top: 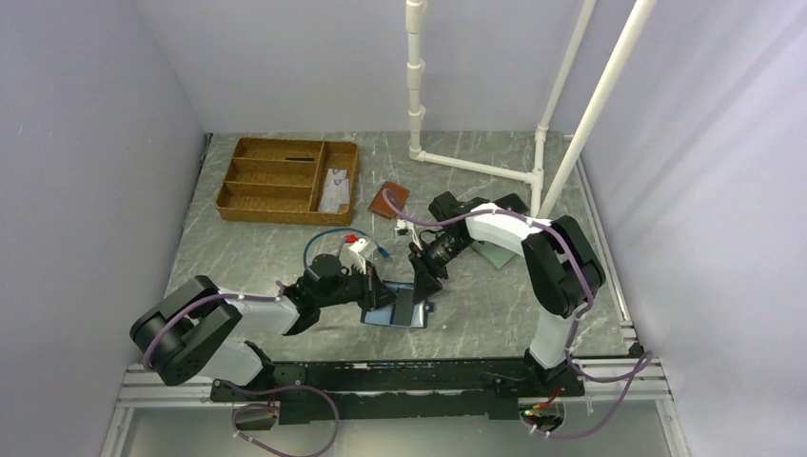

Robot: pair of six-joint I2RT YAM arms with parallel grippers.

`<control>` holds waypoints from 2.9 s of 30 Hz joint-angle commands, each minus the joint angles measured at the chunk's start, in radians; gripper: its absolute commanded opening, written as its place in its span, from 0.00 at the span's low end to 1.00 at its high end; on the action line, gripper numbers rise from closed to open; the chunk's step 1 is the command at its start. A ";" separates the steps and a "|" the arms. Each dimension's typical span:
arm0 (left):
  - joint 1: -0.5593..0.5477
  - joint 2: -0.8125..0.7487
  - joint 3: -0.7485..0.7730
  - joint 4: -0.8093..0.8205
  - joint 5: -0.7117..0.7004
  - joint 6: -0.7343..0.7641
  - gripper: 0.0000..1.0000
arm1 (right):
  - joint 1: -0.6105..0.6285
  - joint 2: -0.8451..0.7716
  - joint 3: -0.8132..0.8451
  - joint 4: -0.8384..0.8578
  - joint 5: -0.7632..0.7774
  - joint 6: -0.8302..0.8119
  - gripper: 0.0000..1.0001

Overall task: Take the credit cards out of the card holder
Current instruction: Remove the credit card from the card holder.

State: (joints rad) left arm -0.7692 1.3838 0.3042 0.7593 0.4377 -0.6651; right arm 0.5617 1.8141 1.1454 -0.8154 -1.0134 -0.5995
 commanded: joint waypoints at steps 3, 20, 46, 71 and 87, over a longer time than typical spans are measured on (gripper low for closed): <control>-0.002 0.012 0.006 0.161 0.035 -0.036 0.00 | 0.003 0.021 0.036 0.009 -0.065 0.008 0.31; 0.117 0.145 -0.033 0.373 0.297 -0.233 0.30 | 0.000 0.036 0.053 -0.042 -0.088 -0.053 0.00; 0.143 -0.138 -0.043 -0.084 0.196 -0.014 0.00 | -0.014 0.086 0.074 -0.096 -0.069 -0.096 0.13; 0.282 -0.425 0.078 -0.635 0.013 -0.147 0.00 | -0.024 0.009 0.089 -0.090 0.133 -0.072 0.52; 0.381 -0.402 0.179 -0.738 -0.024 -0.143 0.00 | -0.042 -0.135 0.067 -0.116 0.206 -0.158 0.53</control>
State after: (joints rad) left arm -0.4122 0.9798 0.4232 0.0349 0.4351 -0.7990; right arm 0.5308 1.7596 1.2026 -0.9207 -0.8268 -0.7109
